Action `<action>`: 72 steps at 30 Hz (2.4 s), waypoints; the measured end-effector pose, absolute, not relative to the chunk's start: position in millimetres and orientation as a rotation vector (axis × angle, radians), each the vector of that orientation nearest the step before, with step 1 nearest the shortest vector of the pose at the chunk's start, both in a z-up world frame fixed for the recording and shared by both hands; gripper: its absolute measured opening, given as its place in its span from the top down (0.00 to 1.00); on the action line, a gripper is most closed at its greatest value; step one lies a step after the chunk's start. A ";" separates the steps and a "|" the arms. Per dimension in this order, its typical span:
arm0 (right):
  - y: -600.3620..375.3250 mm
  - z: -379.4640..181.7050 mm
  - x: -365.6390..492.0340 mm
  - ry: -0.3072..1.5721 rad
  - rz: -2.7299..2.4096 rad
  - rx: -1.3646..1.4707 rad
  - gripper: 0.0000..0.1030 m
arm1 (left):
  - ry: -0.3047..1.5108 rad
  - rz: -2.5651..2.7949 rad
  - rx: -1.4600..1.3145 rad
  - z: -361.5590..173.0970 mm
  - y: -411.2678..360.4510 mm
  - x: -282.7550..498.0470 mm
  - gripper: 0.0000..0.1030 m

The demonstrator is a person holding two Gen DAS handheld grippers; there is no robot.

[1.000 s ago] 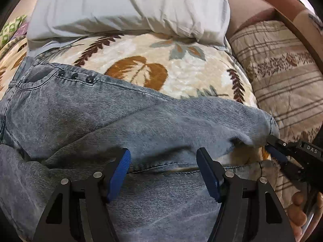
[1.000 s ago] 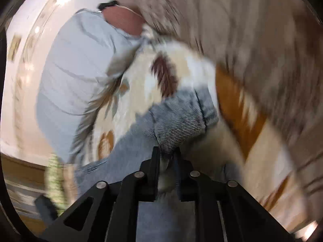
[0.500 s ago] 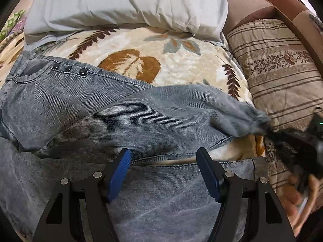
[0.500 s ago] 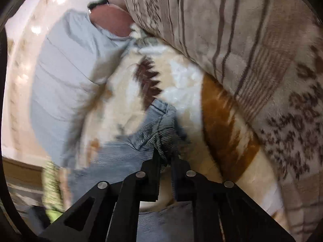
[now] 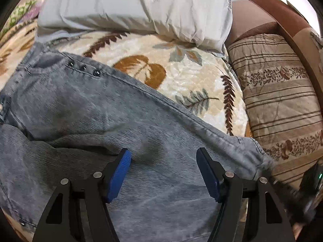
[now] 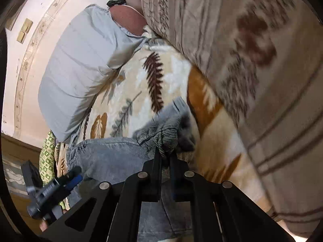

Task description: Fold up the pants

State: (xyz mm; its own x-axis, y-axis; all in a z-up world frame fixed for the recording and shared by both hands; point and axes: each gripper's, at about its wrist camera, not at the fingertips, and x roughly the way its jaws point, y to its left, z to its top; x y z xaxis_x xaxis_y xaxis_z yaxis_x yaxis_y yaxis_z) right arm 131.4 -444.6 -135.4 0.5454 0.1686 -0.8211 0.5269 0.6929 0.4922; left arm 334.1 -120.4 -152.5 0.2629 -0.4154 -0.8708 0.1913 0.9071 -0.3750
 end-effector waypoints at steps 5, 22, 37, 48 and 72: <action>-427.7 -132.5 115.7 0.978 -0.224 0.751 0.94 | 1.284 -0.421 -0.265 -157.5 -132.1 348.6 0.35; -420.6 -118.4 106.9 0.909 -0.097 0.688 0.94 | 1.564 -0.163 -0.298 -222.1 -178.3 459.0 0.95; -412.4 -77.3 110.4 0.882 0.008 0.769 0.94 | 1.169 -0.358 -0.612 -87.2 -45.6 318.8 0.98; -384.9 -110.8 55.3 1.013 -0.123 0.743 0.22 | 1.305 -0.305 -0.608 -195.0 -25.1 232.9 0.97; -378.9 -140.3 82.1 1.220 -0.378 0.528 0.80 | 1.278 -0.313 -0.386 -189.5 -55.2 237.3 0.97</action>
State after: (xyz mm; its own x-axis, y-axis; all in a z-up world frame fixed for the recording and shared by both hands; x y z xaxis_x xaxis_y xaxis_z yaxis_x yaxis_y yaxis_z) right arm 82.1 -378.9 -140.3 0.3067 0.0053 -0.9518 0.5423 0.8208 0.1793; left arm 237.3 -55.2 -189.5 0.2620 -0.4346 -0.8617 0.0135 0.8944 -0.4471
